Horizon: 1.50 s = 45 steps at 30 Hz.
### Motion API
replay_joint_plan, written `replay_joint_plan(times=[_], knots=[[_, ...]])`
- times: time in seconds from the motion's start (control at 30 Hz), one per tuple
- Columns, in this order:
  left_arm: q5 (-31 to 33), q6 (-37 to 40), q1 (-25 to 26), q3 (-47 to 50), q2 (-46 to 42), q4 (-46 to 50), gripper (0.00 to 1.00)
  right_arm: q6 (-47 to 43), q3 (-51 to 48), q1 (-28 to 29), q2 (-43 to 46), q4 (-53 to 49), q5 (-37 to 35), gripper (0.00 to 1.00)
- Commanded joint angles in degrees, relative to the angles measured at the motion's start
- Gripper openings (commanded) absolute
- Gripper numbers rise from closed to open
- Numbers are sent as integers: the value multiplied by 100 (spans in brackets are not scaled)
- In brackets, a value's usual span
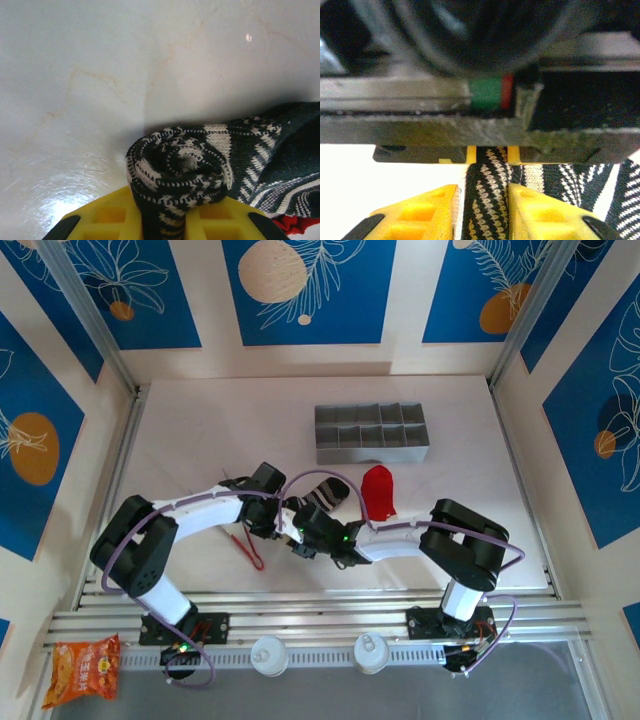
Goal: Roll the socks
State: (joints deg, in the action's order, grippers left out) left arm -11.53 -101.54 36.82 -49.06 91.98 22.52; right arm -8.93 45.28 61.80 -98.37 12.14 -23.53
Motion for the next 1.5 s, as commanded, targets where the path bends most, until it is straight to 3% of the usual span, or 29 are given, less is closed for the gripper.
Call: replay_joint_plan(times=[0.0,0.2,0.37,0.57,0.83,1.27,1.4,1.47], knots=[[-51,-70,277,293,152,1033,13,504,-22,-194,-245,-651,-111,34],[-43,-165,284,259,170,1126,6,1208,-539,-399,412,-223,-35,40],[-52,-191,375,73,299,1285,1,2265,-855,-719,1159,-105,978,45],[-3,-204,496,-317,599,1867,0,3569,-951,-817,1519,-217,1605,50],[61,-106,563,-724,975,2328,0,3930,-1172,-920,1334,201,2178,53],[42,-35,594,-767,1067,2274,0,3690,-700,-836,660,42,2183,54],[30,-38,594,-762,1058,2249,0,3703,-557,-854,467,17,2268,51],[37,-28,593,-769,1058,2247,0,3767,-487,-858,361,-67,2317,45]])
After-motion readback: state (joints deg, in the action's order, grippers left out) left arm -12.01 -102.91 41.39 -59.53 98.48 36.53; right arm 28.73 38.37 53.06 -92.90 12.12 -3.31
